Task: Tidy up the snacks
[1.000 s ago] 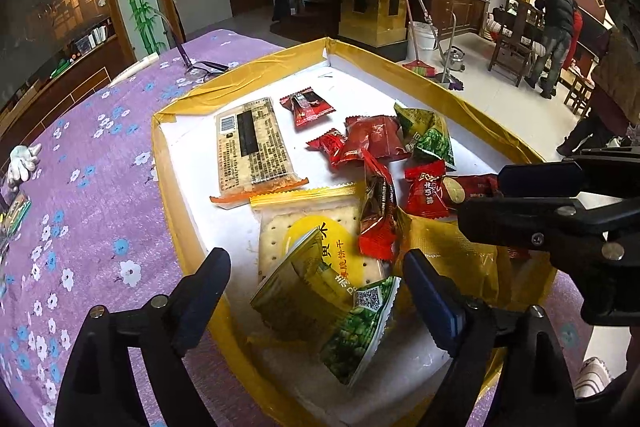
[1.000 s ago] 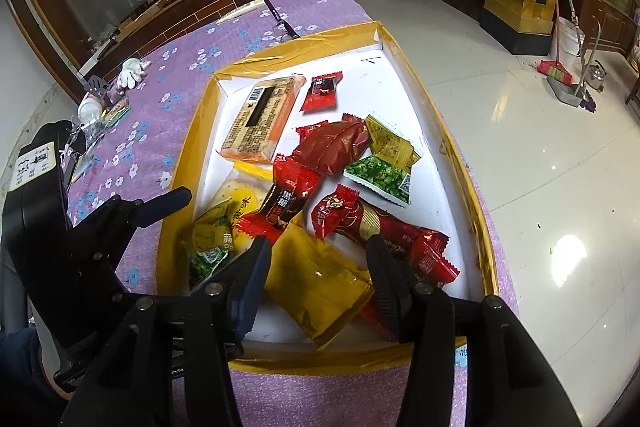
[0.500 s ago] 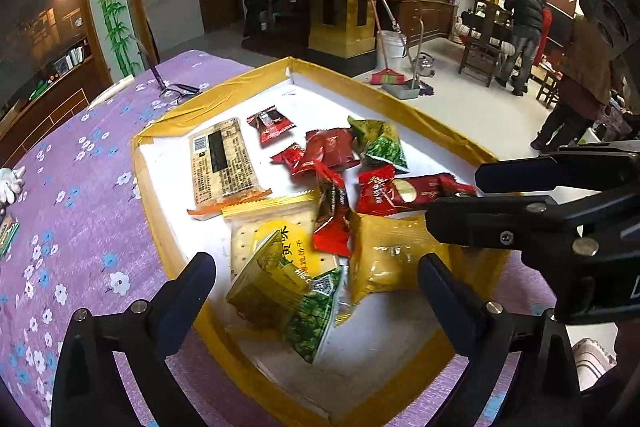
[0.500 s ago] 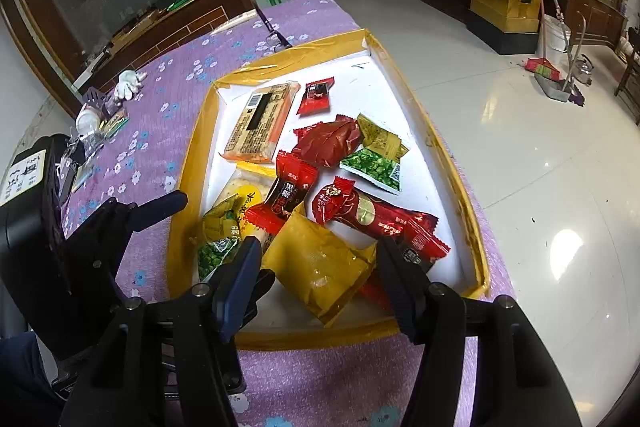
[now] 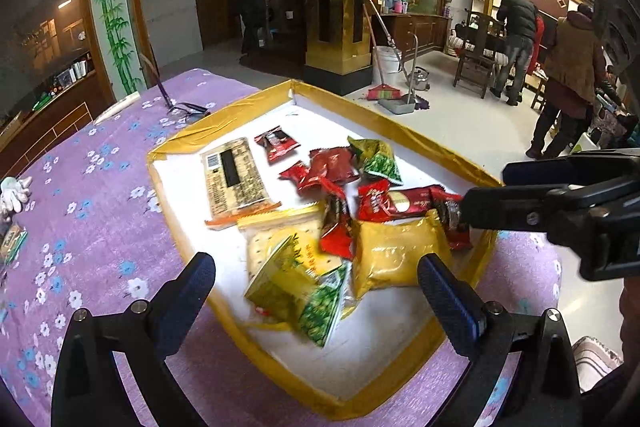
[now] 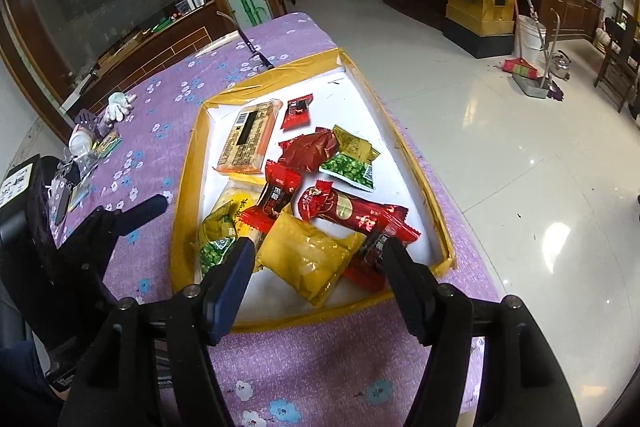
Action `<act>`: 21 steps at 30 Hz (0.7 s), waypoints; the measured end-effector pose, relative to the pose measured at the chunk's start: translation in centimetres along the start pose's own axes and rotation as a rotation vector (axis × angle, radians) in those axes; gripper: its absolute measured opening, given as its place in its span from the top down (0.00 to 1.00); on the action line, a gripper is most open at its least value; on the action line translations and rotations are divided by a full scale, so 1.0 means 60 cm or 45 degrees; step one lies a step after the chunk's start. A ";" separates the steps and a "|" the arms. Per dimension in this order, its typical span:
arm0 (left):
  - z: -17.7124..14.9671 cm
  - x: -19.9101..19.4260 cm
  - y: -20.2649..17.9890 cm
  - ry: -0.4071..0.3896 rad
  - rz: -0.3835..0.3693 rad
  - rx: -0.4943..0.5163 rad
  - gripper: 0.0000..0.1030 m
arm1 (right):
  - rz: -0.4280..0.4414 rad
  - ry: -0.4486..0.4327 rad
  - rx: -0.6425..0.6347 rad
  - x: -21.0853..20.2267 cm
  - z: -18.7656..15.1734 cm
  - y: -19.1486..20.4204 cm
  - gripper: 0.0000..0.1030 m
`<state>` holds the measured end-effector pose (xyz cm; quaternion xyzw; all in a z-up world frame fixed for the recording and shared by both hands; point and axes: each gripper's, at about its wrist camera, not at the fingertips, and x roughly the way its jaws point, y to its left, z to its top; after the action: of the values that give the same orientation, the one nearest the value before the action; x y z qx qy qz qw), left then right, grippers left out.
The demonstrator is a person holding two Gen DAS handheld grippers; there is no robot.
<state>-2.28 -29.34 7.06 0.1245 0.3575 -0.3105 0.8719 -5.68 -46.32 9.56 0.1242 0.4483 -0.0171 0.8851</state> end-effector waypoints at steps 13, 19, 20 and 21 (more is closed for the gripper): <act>-0.020 -0.051 0.055 -0.004 0.108 -0.044 0.01 | -0.058 -0.032 0.041 -0.009 -0.033 0.004 0.15; -0.029 -0.066 0.083 0.042 0.104 -0.126 0.01 | 0.003 -0.008 0.002 -0.003 -0.045 0.028 0.12; -0.031 -0.069 0.089 0.043 0.096 -0.141 0.01 | 0.002 0.002 -0.002 -0.001 -0.046 0.031 0.12; -0.033 -0.072 0.093 0.042 0.105 -0.147 0.01 | -0.005 0.013 -0.005 0.000 -0.048 0.034 0.12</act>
<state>-2.24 -22.20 8.68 0.0936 0.3836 -0.2508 0.8838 -7.65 -43.69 8.34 0.1216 0.4529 -0.0172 0.8830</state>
